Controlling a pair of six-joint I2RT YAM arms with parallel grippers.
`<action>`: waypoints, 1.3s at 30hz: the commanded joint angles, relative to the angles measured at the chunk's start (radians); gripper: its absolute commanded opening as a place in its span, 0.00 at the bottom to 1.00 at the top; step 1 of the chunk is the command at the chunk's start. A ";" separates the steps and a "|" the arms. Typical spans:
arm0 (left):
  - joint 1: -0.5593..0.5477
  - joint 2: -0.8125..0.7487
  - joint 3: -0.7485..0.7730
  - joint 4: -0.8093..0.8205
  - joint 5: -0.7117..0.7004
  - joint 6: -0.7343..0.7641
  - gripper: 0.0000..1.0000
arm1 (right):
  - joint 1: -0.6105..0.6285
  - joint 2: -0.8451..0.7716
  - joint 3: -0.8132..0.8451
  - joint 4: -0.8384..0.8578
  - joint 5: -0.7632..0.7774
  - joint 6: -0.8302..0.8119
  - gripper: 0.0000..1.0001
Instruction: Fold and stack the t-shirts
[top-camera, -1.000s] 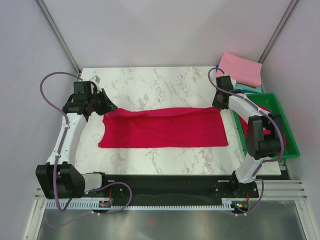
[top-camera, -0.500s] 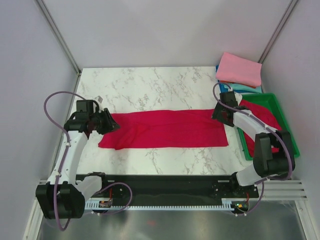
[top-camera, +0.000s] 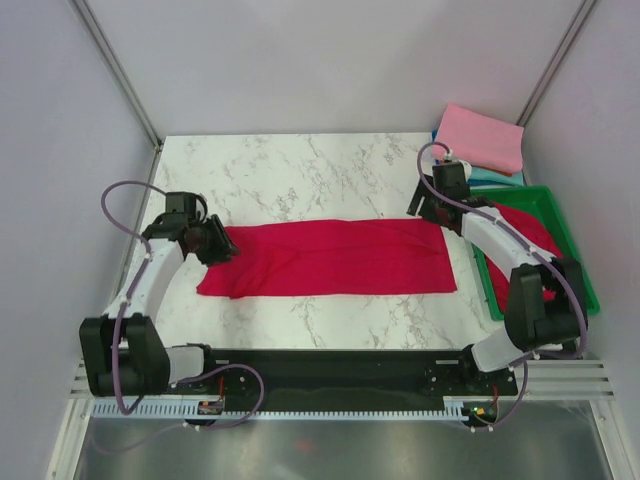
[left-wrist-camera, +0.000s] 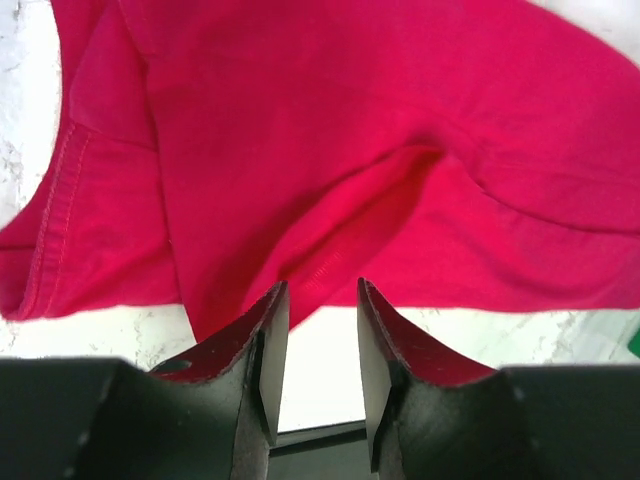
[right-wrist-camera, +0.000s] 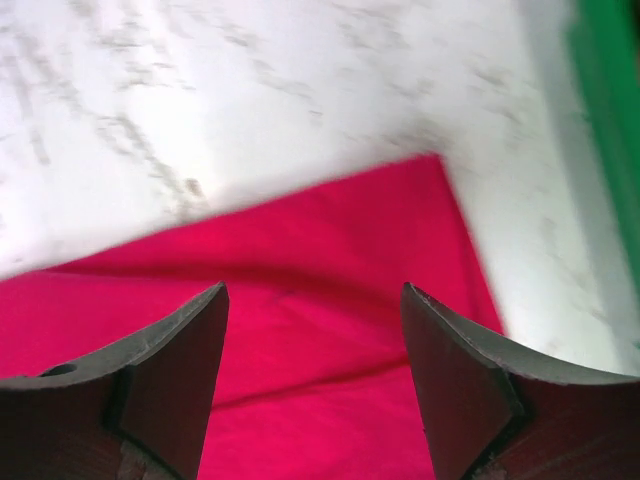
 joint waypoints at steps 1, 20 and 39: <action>-0.008 0.122 -0.001 0.113 -0.056 -0.082 0.40 | 0.067 0.112 0.107 0.053 -0.085 -0.059 0.77; 0.016 1.174 1.161 -0.108 -0.143 -0.079 0.30 | 0.071 0.431 0.239 -0.010 -0.167 -0.126 0.78; -0.059 1.505 1.631 0.233 0.075 -0.110 0.50 | 0.561 0.157 -0.187 0.123 -0.234 0.286 0.81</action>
